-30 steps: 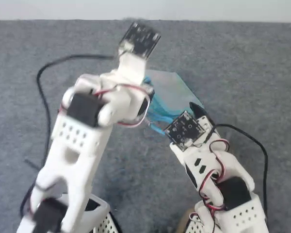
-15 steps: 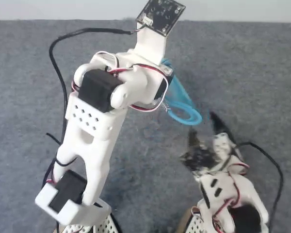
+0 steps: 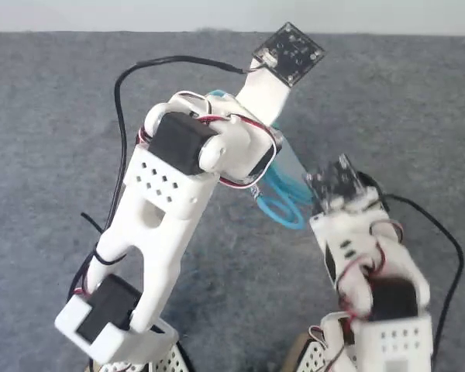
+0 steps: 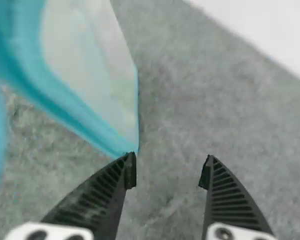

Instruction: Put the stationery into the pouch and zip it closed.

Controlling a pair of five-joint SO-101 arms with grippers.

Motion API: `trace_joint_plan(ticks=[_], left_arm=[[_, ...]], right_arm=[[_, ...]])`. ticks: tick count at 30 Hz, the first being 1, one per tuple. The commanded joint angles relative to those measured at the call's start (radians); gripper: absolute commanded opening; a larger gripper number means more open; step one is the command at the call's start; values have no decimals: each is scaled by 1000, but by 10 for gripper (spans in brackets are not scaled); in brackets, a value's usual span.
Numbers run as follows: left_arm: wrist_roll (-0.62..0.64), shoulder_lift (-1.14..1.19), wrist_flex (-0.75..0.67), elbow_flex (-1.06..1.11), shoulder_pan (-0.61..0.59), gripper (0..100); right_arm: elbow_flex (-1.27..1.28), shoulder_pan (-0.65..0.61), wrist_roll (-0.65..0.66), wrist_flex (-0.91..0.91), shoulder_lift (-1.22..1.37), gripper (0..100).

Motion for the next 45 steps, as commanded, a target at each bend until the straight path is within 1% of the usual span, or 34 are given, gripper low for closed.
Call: trace_joint_plan(ticks=[1, 4, 9, 11, 17, 19, 22, 25, 33, 42, 44, 45], left_arm=[[-112, -9, 31, 22, 5, 11], [-144, -15, 31, 28, -2, 11], [-106, -15, 31, -13, -5, 11], [-95, -14, 31, -21, -5, 11], [-95, -15, 31, -19, -48, 11], [-94, -15, 31, -21, -48, 11], [-74, -15, 29, -22, -49, 11], [-71, -15, 28, -22, -38, 11], [-71, -12, 29, -44, -48, 11], [-72, -15, 29, -48, -60, 11], [-72, -15, 29, -44, -68, 11], [-72, -12, 29, -44, -68, 11]], right_arm=[[-157, -36, -14, -8, 148, 216], [-186, -125, -37, 4, 162, 216], [-175, -326, -78, -8, 122, 217], [-147, -367, -91, -33, 93, 217], [9, -366, -98, -180, 13, 217], [25, -343, -112, -200, 13, 217], [26, -300, -180, -213, 15, 217], [34, -297, -186, -245, 19, 216], [55, -297, -183, -383, 193, 216], [55, -292, -183, -559, 314, 213], [55, -292, -183, -595, 331, 182], [54, -292, -183, -615, 337, 149]])
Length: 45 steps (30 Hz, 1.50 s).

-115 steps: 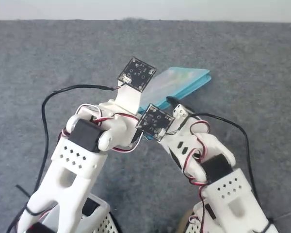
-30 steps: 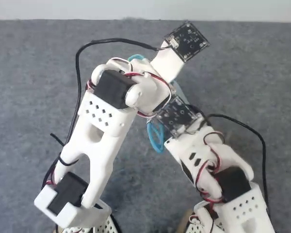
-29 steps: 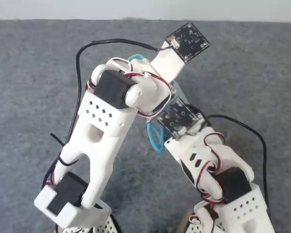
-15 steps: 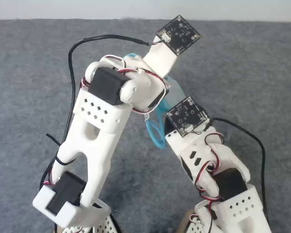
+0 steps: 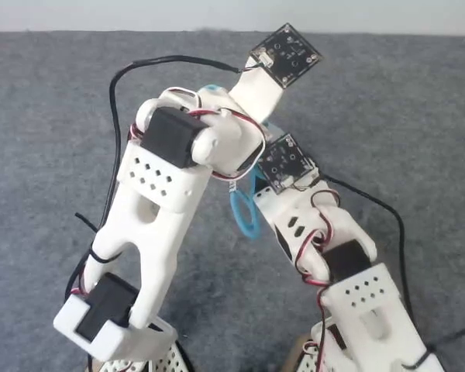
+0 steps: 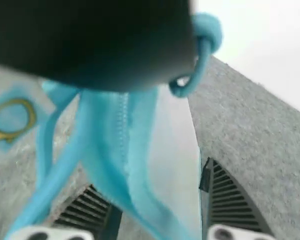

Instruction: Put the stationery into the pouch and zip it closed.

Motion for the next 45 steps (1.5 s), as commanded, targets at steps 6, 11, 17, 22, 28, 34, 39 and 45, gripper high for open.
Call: trace_joint_plan(ticks=[6, 11, 17, 22, 28, 34, 39, 45], left_arm=[[21, -6, 29, -31, -14, 11], [11, -14, 25, -19, -60, 11], [5, -3, -28, -44, -239, 11], [-32, -5, -64, 30, -334, 11], [-37, -5, -147, 147, -354, 11], [-37, -3, -292, 240, -391, 11], [-31, -2, -381, 266, -443, 11], [-28, 61, -417, 262, -491, 51]], right_arm=[[-58, 18, -14, -82, 24, 3], [-155, 70, -12, 73, 15, 8], [-106, 71, -11, 188, -191, 8], [-23, 59, -11, 263, -410, 8], [-21, 62, -6, 335, -510, 8], [-23, 62, 25, 372, -555, 8], [-23, 64, 26, 372, -552, 8], [-21, 65, 20, 343, -545, 9]])
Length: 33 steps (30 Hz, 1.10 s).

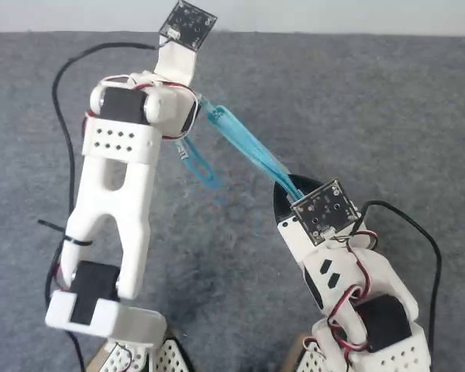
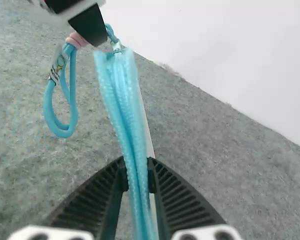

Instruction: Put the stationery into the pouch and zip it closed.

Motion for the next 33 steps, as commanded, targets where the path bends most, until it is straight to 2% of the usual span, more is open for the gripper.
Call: trace_joint_plan(ticks=[1, 5, 7, 9, 17, 23, 27, 29, 33], left_arm=[[9, 18, -83, -16, -83, 88], [52, 34, -172, -16, -83, 235], [57, 34, -212, -15, -86, 255], [100, 34, -229, -15, -89, 258], [130, 34, -247, -16, -166, 261], [140, 21, -244, -13, -213, 260], [204, 20, -236, -4, -215, 260], [222, -5, -239, 19, -212, 260], [242, -167, -290, 160, -181, 259]], right_arm=[[-18, 18, 15, -19, -25, 17], [-43, 19, 17, -30, 90, 184], [-89, 19, 17, -36, 185, 261], [-149, 21, 17, -36, 297, 281], [-358, 111, 8, -35, 667, 274], [-436, 182, -18, 41, 693, 274], [-437, 214, -20, 105, 693, 272], [-419, 231, -20, 119, 693, 226], [-399, 268, -21, 119, 693, 34]])
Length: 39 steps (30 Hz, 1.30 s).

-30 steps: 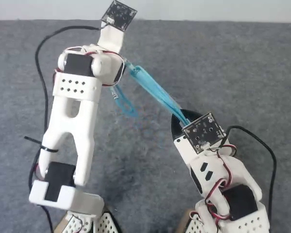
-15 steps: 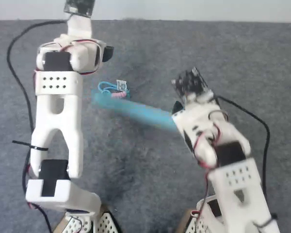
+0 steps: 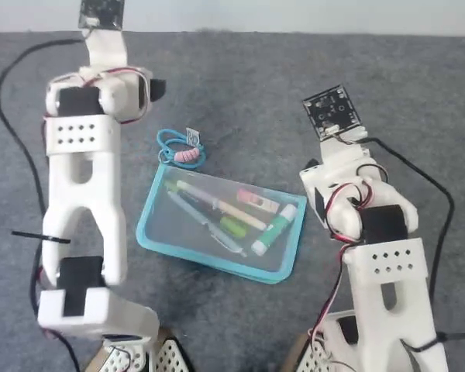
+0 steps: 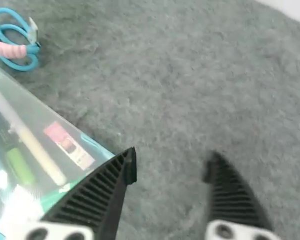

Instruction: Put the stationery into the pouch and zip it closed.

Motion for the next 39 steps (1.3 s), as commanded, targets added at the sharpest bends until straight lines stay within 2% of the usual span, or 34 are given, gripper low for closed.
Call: trace_joint_plan(ticks=[1, 5, 13, 17, 31, 34, 39], left_arm=[[34, -255, -75, 147, 37, 259], [34, -483, -150, 432, 48, 259], [29, -939, -460, 1129, 44, 259], [29, -1089, -509, 1346, 46, 259], [29, -1398, -516, 1721, 38, 260], [28, -1502, -557, 1822, 35, 260], [29, -1642, -514, 1827, -64, 260]], right_arm=[[-12, 44, -11, 5, 1, 6], [40, 77, -11, 15, 1, 15], [287, 154, -5, -85, -88, 8], [436, 157, -2, -90, -225, 8], [852, 159, 0, -70, -780, 13], [896, 159, 0, -22, -889, 13], [947, 240, 0, 33, -1044, 13]])
